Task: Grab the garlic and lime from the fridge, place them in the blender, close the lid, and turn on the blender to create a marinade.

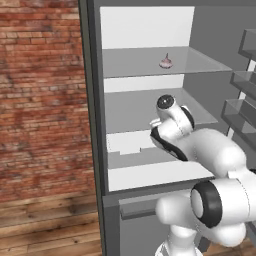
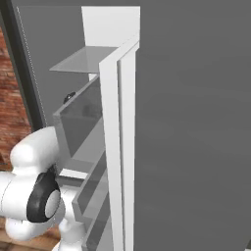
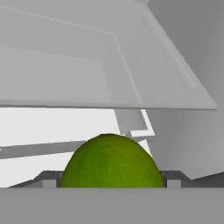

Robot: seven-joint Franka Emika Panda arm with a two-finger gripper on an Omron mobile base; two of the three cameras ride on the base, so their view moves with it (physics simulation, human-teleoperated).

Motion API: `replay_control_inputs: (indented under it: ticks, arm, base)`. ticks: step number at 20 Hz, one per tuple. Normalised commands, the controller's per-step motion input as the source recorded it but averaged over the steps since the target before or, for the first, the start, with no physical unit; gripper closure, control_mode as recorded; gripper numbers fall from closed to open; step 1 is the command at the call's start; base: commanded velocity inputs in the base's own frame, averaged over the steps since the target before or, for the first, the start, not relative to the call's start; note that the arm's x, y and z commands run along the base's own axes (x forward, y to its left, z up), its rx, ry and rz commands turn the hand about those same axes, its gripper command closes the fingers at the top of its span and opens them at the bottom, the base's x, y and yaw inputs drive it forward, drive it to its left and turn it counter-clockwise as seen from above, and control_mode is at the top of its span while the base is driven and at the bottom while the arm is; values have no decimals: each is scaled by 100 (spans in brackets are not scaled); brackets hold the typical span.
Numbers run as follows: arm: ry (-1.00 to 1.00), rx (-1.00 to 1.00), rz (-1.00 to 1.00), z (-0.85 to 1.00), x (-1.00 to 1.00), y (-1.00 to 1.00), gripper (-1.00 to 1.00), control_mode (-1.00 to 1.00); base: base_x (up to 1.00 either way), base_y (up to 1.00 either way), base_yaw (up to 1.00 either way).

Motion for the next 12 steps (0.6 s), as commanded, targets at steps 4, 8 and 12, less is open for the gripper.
replay_control_inputs:
  ticks: [4,8,12]
  arm:
    - [2,29,1,72,-84,63,100,-100]
    - [2,24,0,57,-96,50,100,-100]
    - [-2,14,-1,19,-100,11,100,-100]
  base:
    - [0,0,0]
    - [0,0,0]
    - [0,0,0]
